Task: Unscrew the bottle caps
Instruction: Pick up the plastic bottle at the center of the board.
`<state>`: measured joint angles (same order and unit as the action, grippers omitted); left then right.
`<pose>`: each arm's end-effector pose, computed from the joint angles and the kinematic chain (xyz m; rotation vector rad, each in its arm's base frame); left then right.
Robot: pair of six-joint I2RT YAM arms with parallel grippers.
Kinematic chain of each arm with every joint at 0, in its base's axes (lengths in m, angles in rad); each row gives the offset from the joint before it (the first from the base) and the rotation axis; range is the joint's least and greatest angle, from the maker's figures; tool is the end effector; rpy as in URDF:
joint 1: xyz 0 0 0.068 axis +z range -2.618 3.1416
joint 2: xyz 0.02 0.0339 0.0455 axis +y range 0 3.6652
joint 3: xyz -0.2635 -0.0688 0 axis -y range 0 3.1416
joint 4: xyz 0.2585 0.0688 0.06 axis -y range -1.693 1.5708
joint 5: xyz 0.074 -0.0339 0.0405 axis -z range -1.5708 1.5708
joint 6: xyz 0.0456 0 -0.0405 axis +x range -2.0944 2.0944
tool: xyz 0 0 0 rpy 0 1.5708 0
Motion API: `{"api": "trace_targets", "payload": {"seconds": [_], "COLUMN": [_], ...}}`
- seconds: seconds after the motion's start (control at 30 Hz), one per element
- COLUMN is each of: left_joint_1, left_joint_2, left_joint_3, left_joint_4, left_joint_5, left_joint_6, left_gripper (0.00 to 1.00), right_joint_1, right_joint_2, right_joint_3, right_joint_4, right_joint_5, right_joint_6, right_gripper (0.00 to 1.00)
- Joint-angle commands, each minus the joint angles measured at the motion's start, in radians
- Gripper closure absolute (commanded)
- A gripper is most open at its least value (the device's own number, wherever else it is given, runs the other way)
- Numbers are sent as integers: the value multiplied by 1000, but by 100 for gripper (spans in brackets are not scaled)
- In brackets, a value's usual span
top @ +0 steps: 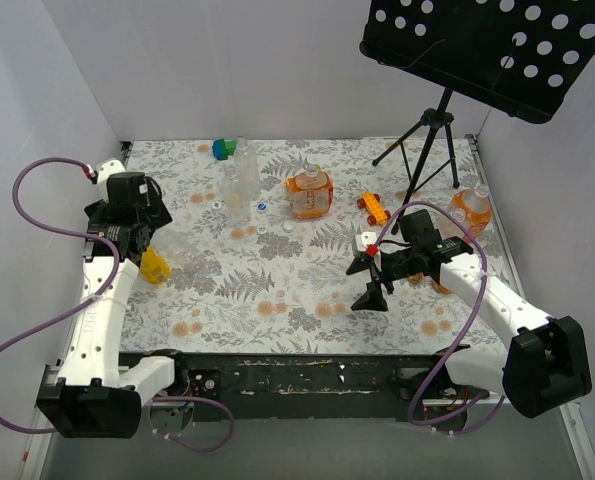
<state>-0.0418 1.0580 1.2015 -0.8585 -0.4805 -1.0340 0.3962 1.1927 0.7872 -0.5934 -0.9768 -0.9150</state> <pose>0.2251 0.0117 0.3644 -1.2508 1.7997 -0.0507 0.2048 0.1266 0.2279 -1.6048 1.5260 0.9587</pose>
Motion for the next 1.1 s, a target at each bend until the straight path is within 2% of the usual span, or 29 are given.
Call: {"api": "trace_targets", "payload": {"seconds": [0.0, 0.13, 0.2, 0.43, 0.6, 0.63, 0.77, 0.83, 0.9, 1.07], "left_joint_1": [129, 209, 221, 243, 246, 246, 246, 244, 246, 244], "left_joint_2": [11, 31, 46, 76, 102, 106, 111, 109, 96, 34], "left_joint_3": [-34, -46, -56, -91, -80, -77, -59, -48, -28, 67], "left_joint_4": [61, 98, 107, 125, 121, 119, 107, 96, 84, 58], "left_joint_5": [6, 83, 95, 175, 180, 172, 148, 137, 123, 62], "left_joint_6": [43, 61, 71, 77, 92, 98, 120, 133, 143, 189], "left_gripper": [24, 28, 28, 39, 53, 60, 76, 90, 99, 100], "right_joint_1": [7, 7, 7, 6, 6, 6, 7, 7, 7, 7], "right_joint_2": [-19, -19, -18, -18, -16, -16, -15, -16, -13, -8], "right_joint_3": [-8, -8, -8, -9, -9, -9, -11, -11, -11, -14], "right_joint_4": [20, 23, 21, 23, 20, 20, 18, 18, 15, 12], "right_joint_5": [-28, -25, -23, -14, -14, -13, -14, -16, -16, -28], "right_joint_6": [8, 7, 7, 5, 5, 2, 2, 1, 1, -5], "right_gripper": [2, 2, 2, 2, 2, 2, 2, 2, 2, 2]}}
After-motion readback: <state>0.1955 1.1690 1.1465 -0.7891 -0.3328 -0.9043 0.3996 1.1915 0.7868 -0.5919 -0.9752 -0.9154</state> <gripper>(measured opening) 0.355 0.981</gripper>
